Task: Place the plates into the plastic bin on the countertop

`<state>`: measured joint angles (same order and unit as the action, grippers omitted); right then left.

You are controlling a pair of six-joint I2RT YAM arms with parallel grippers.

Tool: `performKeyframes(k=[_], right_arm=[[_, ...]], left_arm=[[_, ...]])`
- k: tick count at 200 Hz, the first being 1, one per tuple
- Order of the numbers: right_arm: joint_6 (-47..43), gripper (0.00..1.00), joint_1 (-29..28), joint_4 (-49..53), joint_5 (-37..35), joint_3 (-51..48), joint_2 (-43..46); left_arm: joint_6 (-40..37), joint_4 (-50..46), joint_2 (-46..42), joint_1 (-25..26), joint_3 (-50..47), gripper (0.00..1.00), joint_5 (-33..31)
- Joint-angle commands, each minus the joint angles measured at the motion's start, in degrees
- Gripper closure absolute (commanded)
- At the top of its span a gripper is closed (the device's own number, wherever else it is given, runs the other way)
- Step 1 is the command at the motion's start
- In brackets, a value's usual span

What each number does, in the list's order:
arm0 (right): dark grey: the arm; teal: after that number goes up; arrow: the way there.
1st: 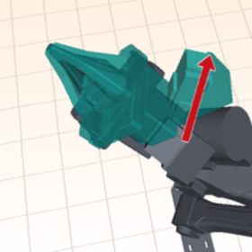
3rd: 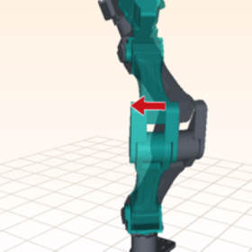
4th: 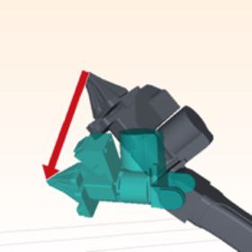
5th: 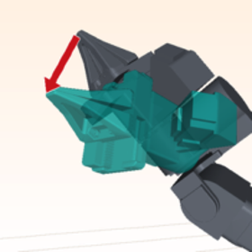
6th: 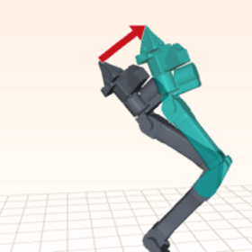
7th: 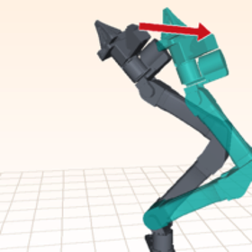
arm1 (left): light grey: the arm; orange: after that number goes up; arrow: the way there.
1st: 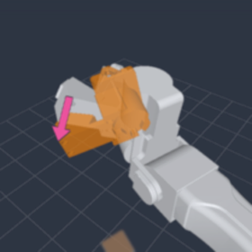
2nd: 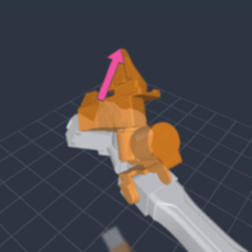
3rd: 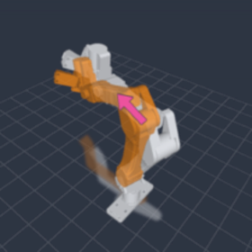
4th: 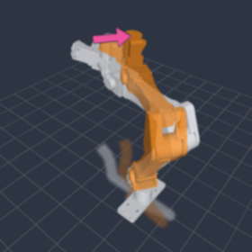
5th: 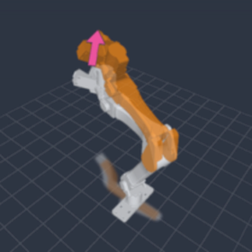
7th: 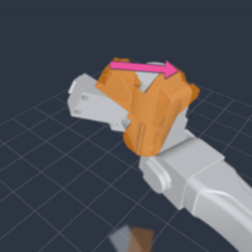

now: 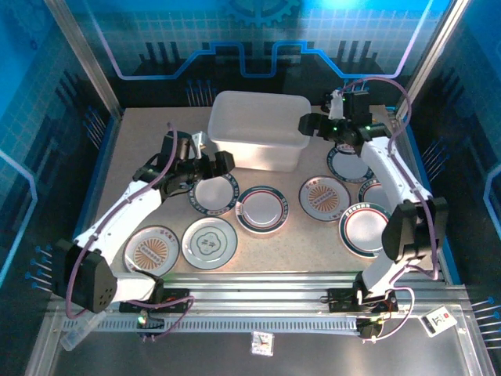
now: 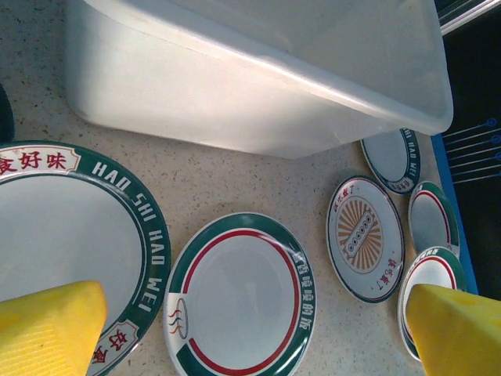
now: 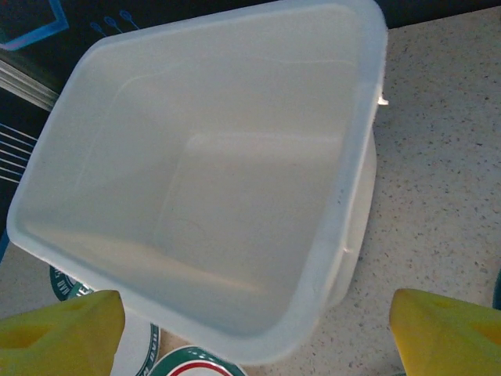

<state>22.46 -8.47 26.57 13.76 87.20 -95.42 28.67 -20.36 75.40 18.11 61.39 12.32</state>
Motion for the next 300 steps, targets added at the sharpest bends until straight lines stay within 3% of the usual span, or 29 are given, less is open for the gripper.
performKeyframes(k=[1,73,160,223,300], right_arm=[[-0.88,0.12,-2.0,3.64,-2.05,3.8,-2.97],[-1.81,0.14,-6.07,9.95,-16.58,10.93,-11.0],[-4.07,0.2,-6.6,9.01,-20.56,4.89,-6.57],[-5.5,0.21,-3.13,10.38,-19.22,3.56,-4.12],[-5.23,0.2,-3.21,7.59,-10.12,-2.46,8.27]], left_arm=[[0.87,-1.12,1.57,1.3,2.62,0.01,-1.99],[0.35,-1.61,6.51,2.55,6.98,0.01,-3.79],[-1.97,-4.22,0.29,2.55,2.76,0.01,-8.06],[-2.78,-6.47,-3.05,2.02,0.69,0.01,-9.8],[-4.03,-7.94,-3.56,0.82,1.29,0.01,-9.2]])
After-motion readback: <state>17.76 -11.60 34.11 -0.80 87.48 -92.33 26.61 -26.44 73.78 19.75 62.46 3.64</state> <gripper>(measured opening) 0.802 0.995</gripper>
